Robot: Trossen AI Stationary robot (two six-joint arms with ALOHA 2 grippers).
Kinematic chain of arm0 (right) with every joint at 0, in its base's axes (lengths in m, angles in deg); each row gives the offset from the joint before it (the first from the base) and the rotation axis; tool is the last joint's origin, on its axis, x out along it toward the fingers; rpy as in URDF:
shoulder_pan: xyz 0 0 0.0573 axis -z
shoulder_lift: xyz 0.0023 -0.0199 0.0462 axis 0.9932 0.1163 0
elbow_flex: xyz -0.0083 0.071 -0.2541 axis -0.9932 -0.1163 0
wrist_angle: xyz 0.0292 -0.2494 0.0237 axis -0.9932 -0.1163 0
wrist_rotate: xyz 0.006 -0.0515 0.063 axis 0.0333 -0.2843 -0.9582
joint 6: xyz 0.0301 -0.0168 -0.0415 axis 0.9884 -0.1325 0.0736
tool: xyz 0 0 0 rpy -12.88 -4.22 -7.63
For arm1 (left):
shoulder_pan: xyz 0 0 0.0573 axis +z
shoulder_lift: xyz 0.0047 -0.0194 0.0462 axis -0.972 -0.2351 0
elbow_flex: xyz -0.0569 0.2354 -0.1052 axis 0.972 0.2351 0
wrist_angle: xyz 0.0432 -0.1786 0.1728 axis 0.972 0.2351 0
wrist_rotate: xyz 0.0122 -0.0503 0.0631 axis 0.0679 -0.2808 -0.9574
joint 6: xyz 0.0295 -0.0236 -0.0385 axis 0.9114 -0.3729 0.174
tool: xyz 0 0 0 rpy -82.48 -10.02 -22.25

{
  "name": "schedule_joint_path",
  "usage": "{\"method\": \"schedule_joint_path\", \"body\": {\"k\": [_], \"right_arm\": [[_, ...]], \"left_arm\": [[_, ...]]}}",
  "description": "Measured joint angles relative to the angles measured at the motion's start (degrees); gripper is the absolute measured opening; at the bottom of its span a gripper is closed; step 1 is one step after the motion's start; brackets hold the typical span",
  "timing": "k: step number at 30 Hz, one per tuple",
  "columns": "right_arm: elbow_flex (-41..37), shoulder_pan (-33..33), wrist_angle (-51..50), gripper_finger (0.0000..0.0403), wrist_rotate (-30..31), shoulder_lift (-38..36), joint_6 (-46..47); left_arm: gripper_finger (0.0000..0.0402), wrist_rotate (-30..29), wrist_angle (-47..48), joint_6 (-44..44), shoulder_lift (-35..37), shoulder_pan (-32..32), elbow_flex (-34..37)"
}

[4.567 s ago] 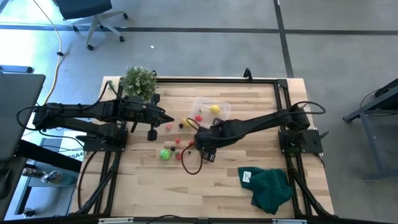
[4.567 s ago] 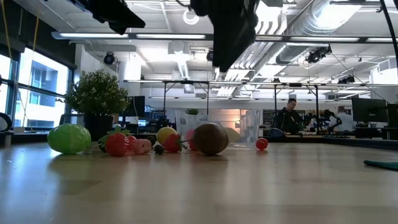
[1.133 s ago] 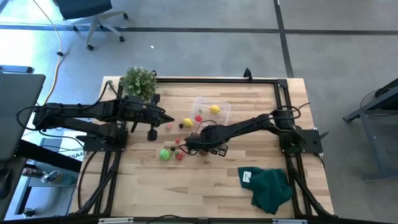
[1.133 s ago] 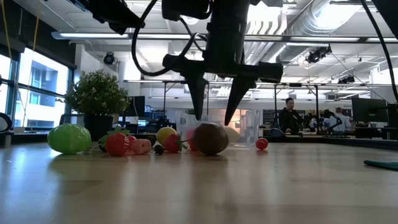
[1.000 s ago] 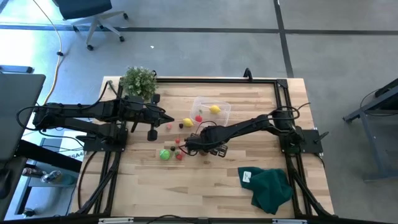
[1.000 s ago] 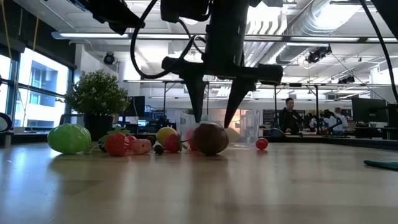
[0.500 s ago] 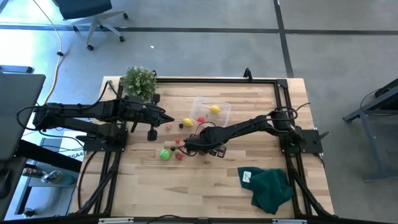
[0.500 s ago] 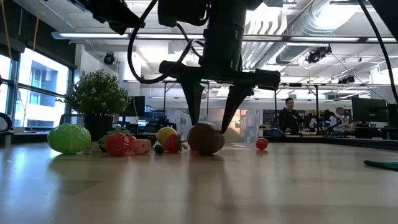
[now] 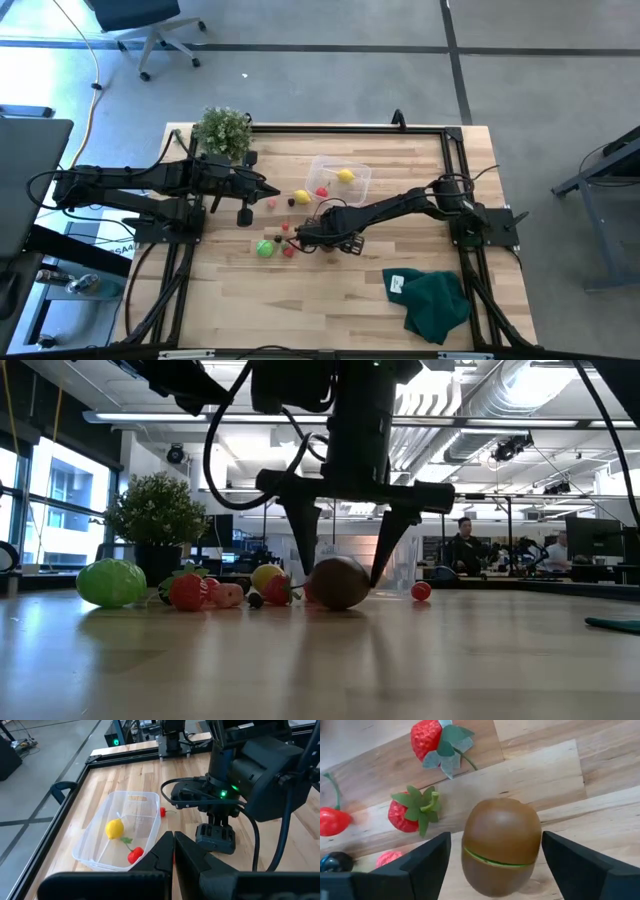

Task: Pick and placing Produce into tupperware
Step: Put the brown kiwi into the transparent bin

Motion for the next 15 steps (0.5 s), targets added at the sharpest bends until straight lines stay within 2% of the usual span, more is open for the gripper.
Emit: {"method": "schedule_joint_path", "body": {"k": [15], "right_arm": [[0.0,0.0,0.0,0.0307,-1.6,1.8,0.8]], "left_arm": [[0.0005,0.0,0.0,0.0,0.0,0.0,0.0]]}}
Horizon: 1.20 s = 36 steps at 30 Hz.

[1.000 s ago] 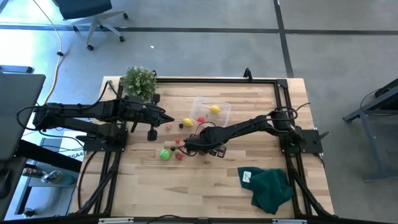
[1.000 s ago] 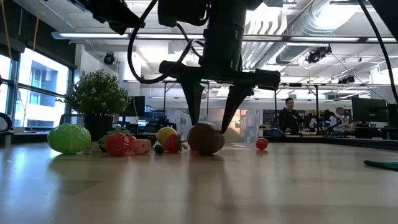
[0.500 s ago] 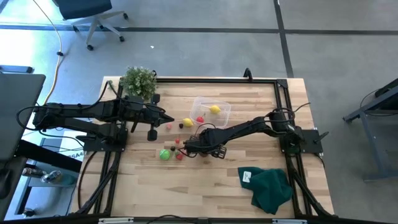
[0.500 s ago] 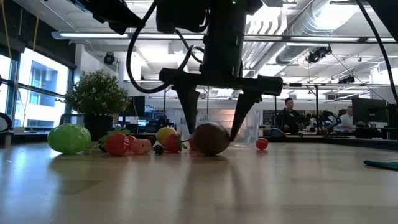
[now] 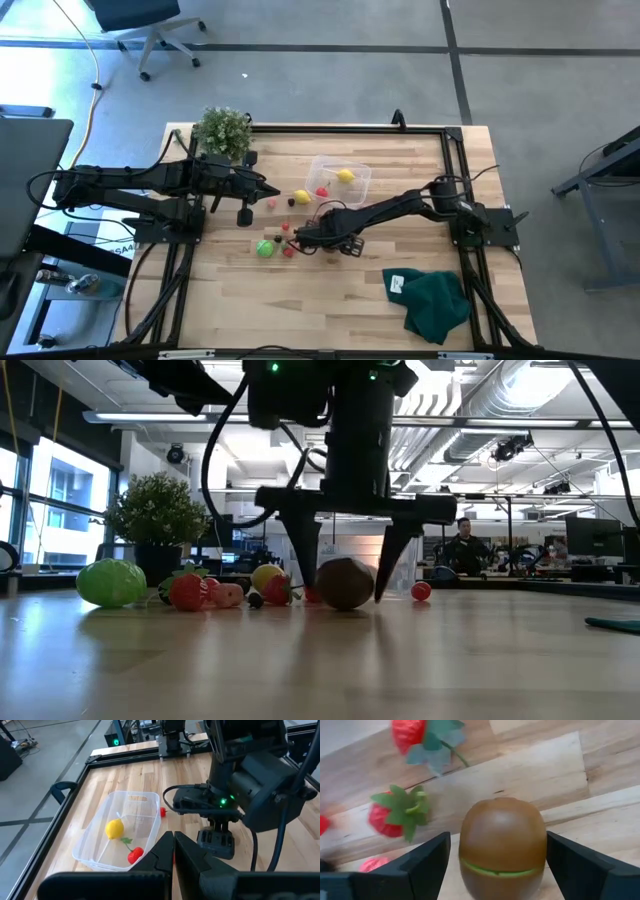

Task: Pick and placing Produce into tupperware
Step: Put the brown kiwi into the transparent bin

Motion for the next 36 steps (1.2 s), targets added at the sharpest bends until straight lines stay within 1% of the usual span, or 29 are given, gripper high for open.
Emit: {"method": "schedule_joint_path", "body": {"k": [16,19,29,36], "right_arm": [[0.0,0.1,-0.7,0.0305,-0.1,0.2,-0.5],[0.0,0.2,-0.7,0.0297,-0.1,0.2,-0.8],[0.0,0.2,-0.5,0.0250,-0.2,0.2,-0.7],[0.0,0.2,-0.2,0.0241,-0.2,0.2,-0.7]], "left_arm": [[0.0005,0.0,0.0,0.0,0.0,0.0,0.0],[0.0005,0.0,0.0,0.0,0.0,0.0,0.0],[0.0005,0.0,0.0,0.0,0.0,0.0,0.0],[0.0005,0.0,0.0,0.0,0.0,0.0,0.0]]}}
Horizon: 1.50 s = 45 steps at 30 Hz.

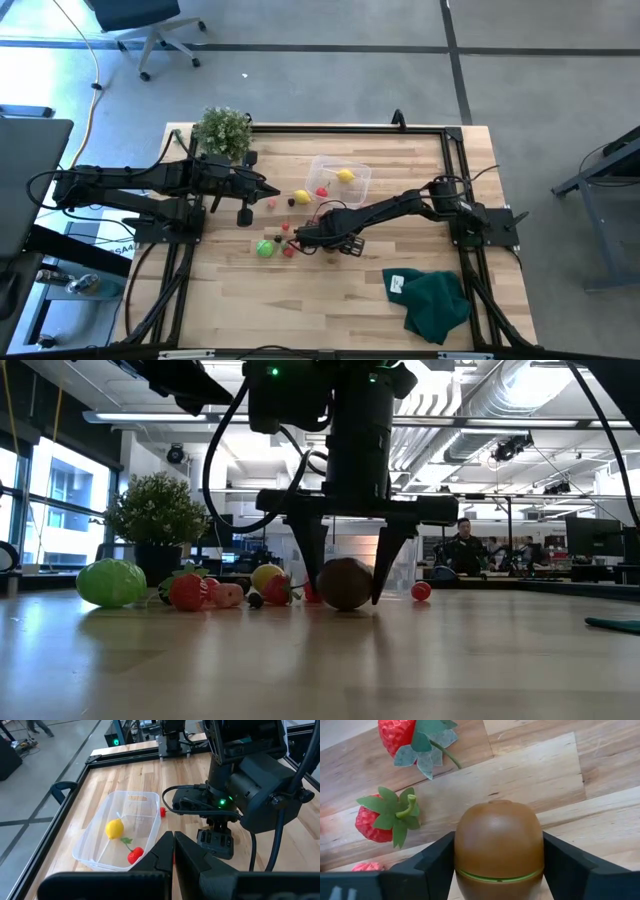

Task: Pick and placing Produce into tupperware
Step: Put the brown kiwi into the transparent bin

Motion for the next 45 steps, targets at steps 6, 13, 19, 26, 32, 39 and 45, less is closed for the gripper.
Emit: {"method": "schedule_joint_path", "body": {"k": [6,13,19,26,32,39,45], "right_arm": [[0.0,0.0,0.4,0.0241,0.0,0.0,-0.7],[0.0,0.0,0.5,0.0241,-0.1,0.0,-1.9],[0.0,0.0,0.5,0.0241,-0.1,0.0,-2.6],[0.0,0.0,0.5,0.0240,-0.1,0.0,-3.2],[0.0,0.0,0.9,0.0235,-0.1,0.0,-4.1],[0.0,0.0,1.8,0.0229,-0.1,0.0,-4.3],[0.0,-0.1,2.4,0.0228,0.0,-1.5,-5.5]], "left_arm": [[0.0005,0.0,0.0,0.0,0.0,0.0,0.0],[0.0005,0.0,0.0,0.0,0.0,0.0,0.0],[0.0005,0.0,0.0,0.0,0.0,0.0,0.0],[0.0005,0.0,0.0,0.0,0.0,0.0,0.0],[0.0005,0.0,0.0,0.0,0.0,0.0,0.0],[0.0005,0.0,0.0,0.0,0.0,0.0,0.0],[0.0005,0.0,0.0,0.0,0.0,0.0,0.0]]}}
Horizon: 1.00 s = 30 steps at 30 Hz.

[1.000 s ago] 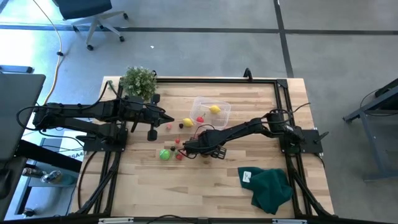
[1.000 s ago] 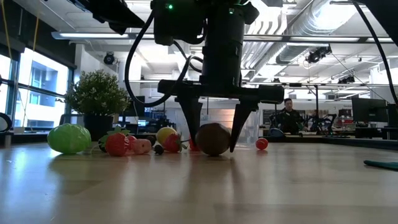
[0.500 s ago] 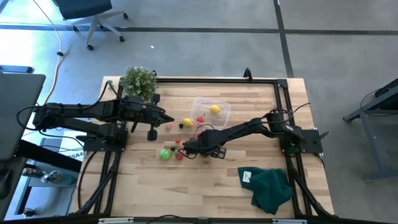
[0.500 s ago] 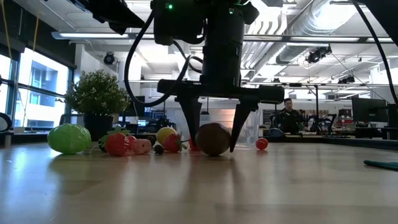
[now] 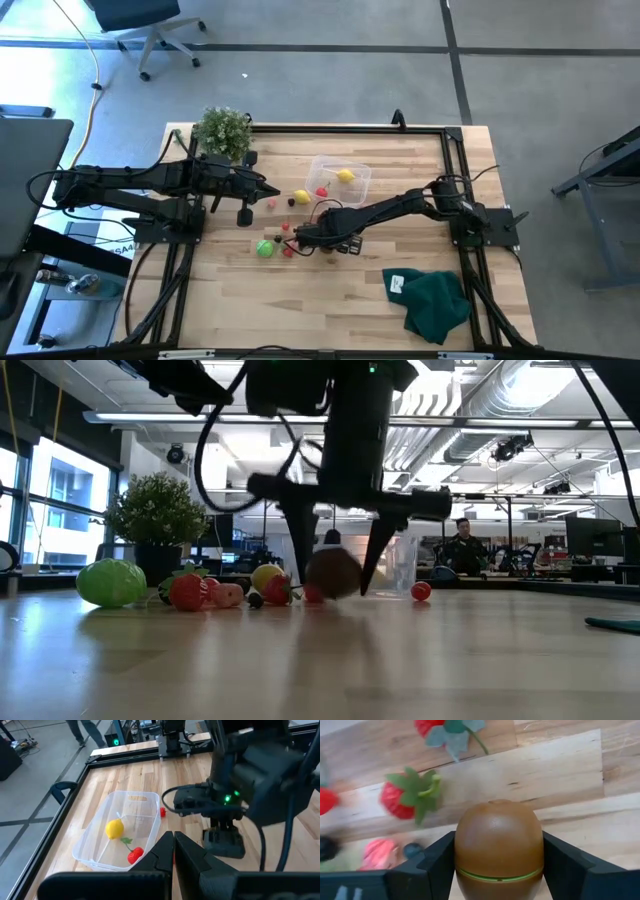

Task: Pick and placing Produce into tupperware
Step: Put the brown kiwi into the transparent bin

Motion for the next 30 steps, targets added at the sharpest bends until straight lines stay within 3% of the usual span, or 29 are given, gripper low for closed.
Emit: {"method": "schedule_joint_path", "body": {"k": [17,24,30], "right_arm": [[0.0,0.9,-2.6,0.0228,10.3,-11.2,-6.2],[0.0,6.2,-5.7,0.0228,11.0,-16.4,-13.6],[0.0,14.4,-9.0,0.0229,8.4,-19.4,-26.9]], "left_arm": [[0.0005,0.0,0.0,0.0,0.0,0.0,0.0],[0.0005,0.0,0.0,0.0,0.0,0.0,0.0],[0.0005,0.0,0.0,0.0,0.0,0.0,0.0]]}}
